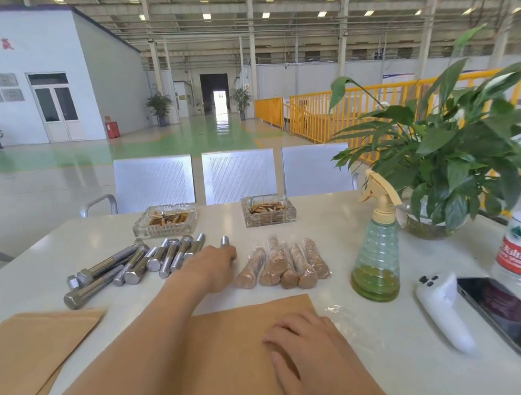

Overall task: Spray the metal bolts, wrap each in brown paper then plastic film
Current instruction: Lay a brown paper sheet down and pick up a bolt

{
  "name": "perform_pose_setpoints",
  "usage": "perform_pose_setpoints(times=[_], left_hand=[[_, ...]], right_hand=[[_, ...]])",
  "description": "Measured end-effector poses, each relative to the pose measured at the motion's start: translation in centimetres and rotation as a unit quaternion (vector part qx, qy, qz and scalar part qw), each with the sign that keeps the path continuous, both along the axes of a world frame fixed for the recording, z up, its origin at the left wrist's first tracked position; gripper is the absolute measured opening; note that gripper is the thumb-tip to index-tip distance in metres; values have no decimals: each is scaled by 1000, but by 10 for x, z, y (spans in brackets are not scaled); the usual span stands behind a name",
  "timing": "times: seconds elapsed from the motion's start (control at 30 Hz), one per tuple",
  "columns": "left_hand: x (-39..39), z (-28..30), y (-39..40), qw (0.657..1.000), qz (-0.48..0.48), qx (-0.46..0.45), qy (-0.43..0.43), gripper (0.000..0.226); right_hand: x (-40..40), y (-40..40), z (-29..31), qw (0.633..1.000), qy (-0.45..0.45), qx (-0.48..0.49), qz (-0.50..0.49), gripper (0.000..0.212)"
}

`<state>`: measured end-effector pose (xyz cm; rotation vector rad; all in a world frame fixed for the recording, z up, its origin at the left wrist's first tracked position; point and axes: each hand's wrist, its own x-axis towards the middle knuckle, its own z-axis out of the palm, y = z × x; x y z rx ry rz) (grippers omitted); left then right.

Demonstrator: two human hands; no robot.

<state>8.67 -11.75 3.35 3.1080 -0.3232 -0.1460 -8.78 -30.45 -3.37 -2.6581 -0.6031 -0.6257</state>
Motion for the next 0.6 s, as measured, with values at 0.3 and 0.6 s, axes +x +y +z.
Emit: perform_pose_setpoints(times=[0.3,0.6], left_hand=[[-12,2,12,990,128,40,-51,41],[-89,30,35,990,62,25,-124,22]], right_hand=[[8,-1,-3,998,57,-4,19,34],[8,1,-4,998,68,18,3,36]])
